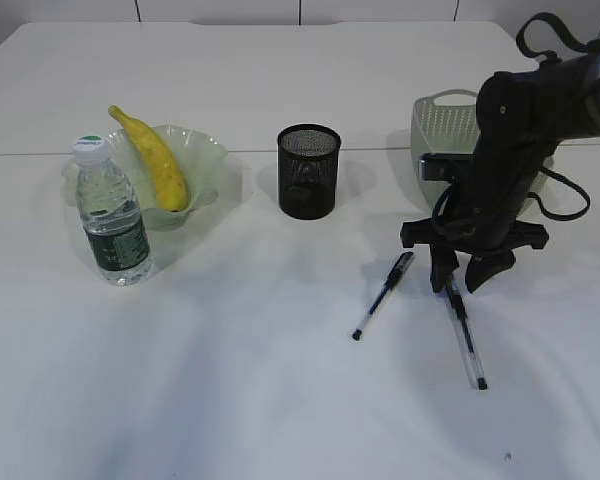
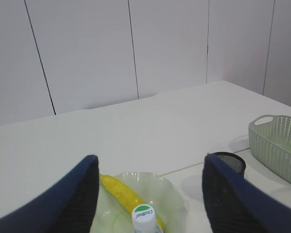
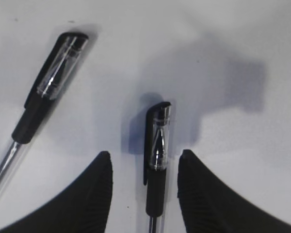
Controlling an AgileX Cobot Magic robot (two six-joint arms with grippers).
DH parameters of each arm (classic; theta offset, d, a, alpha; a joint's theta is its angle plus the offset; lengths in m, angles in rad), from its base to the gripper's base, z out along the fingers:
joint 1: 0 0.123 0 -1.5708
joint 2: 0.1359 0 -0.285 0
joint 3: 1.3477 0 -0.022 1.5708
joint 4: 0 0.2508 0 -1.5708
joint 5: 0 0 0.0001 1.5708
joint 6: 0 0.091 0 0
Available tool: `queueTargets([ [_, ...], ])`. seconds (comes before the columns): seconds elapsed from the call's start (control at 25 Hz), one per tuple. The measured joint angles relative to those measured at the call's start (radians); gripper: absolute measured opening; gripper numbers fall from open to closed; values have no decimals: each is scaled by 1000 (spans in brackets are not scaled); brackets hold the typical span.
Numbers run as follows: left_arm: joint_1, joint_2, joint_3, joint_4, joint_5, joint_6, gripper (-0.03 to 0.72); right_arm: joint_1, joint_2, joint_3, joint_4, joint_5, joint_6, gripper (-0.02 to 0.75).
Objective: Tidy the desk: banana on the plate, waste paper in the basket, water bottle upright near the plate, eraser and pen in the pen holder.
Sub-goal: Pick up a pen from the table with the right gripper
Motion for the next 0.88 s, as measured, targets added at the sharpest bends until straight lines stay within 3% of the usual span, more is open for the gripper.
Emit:
queueTargets([
  [0.88,0,0,0,0,14,0,475,0,17,0,-20,5,-4,333],
])
